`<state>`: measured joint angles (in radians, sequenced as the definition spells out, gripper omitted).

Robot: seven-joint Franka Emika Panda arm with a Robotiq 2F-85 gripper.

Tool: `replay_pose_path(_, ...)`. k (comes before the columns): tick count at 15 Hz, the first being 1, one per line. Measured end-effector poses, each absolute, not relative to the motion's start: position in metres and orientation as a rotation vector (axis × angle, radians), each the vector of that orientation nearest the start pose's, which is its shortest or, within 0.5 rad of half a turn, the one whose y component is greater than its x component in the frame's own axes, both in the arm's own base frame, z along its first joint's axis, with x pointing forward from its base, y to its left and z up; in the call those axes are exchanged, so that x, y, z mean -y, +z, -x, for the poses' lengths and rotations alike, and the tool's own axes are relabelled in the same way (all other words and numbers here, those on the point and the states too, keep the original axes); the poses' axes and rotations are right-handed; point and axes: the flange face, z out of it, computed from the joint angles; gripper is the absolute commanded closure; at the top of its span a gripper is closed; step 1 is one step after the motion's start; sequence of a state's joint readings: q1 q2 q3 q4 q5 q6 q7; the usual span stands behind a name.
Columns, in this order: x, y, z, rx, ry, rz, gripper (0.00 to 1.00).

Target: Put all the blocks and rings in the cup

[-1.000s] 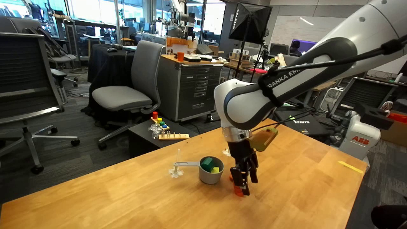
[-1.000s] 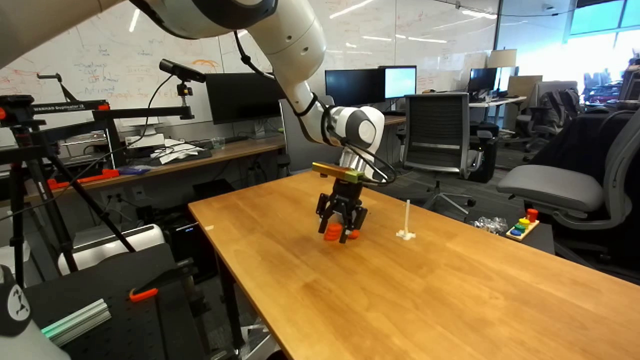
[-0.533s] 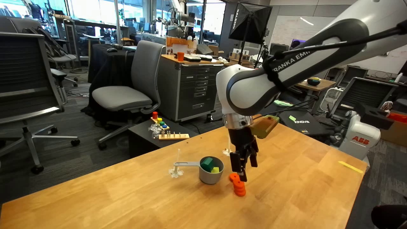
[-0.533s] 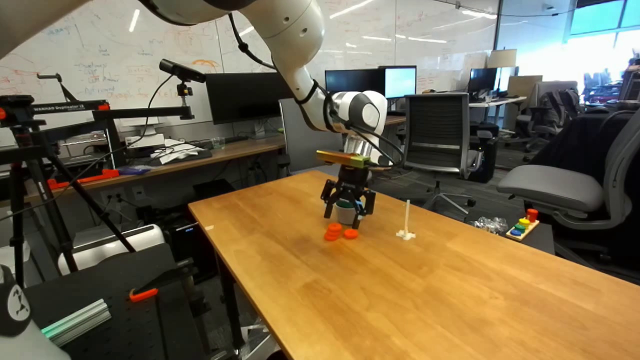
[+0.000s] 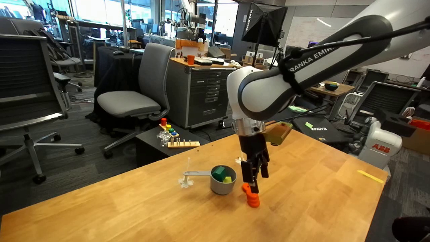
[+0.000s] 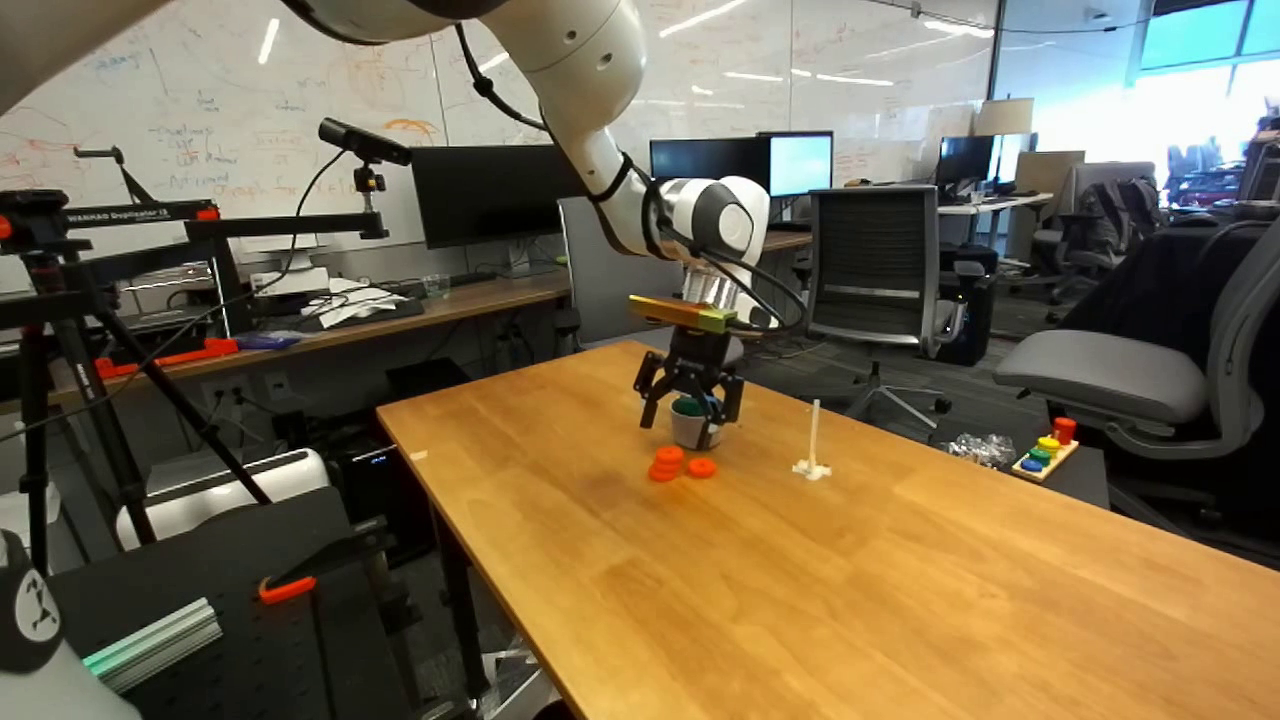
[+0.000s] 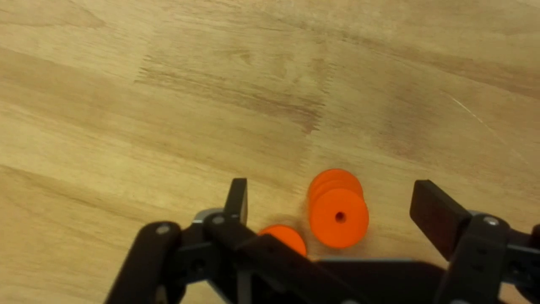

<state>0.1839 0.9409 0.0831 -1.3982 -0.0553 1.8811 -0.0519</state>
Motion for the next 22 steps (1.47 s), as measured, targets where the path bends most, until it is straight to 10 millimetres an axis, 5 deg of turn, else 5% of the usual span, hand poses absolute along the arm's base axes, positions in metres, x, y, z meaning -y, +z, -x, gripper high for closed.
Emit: replay_pose_path(22,-0.175,0.057,-0.64,0.547,0.757,2.999,0.0)
